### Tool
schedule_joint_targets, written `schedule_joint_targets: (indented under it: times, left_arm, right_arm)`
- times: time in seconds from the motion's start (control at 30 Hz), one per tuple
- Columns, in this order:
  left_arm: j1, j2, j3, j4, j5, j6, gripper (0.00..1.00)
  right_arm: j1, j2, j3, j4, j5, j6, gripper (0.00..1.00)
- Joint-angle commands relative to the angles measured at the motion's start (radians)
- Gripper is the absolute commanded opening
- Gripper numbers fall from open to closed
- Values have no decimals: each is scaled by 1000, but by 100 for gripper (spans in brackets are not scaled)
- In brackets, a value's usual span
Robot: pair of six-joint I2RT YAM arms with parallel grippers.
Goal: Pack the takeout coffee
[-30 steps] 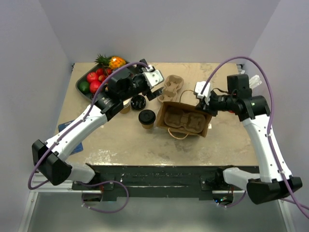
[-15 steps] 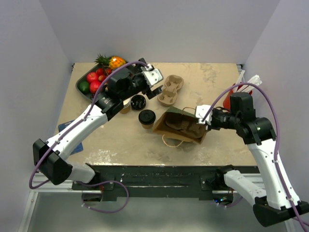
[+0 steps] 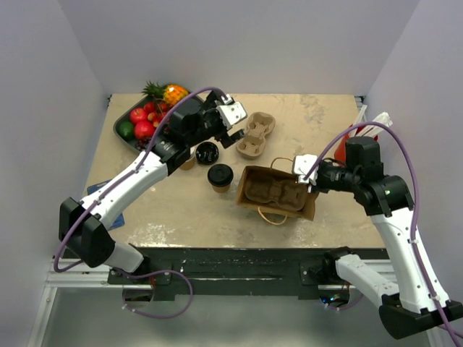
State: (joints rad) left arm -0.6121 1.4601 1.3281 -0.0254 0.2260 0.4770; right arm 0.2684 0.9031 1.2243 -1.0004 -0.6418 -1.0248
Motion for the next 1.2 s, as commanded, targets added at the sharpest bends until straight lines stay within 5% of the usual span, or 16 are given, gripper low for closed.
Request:
schedule_joint_targets:
  times: [0.0,0.13,0.47,0.6,0.73,0.87,1.0,1.17]
  left_arm:
    - [32,-33,-4,-14,32,-17,100]
    - [80,-44,-20,-70,53,-21,100]
    - [186,147,226,-668,297,-15,100]
    - [187,175,197,-676,289,-23,100]
    - [186,169,148,-708,363,144,100]
    - [186,196,164,-731,352,230,100]
    - [186,250,203,-774,355,151,100]
    - [183,246,140,-662,276,-58,100]
  right_arm:
    - [6,3,52,20,-15,28,0]
    - [5,10,47,54,17,66,0]
    - [3,164,139,48,77,246,0]
    - [0,191,127,109,126,317,4]
    - [-5,224,153,105,105,365,14]
    - [-8,260,190,69,108,368,39]
    - [-14,289,210,62,114,402,49]
    - [-14,312,221,97,125,454,49]
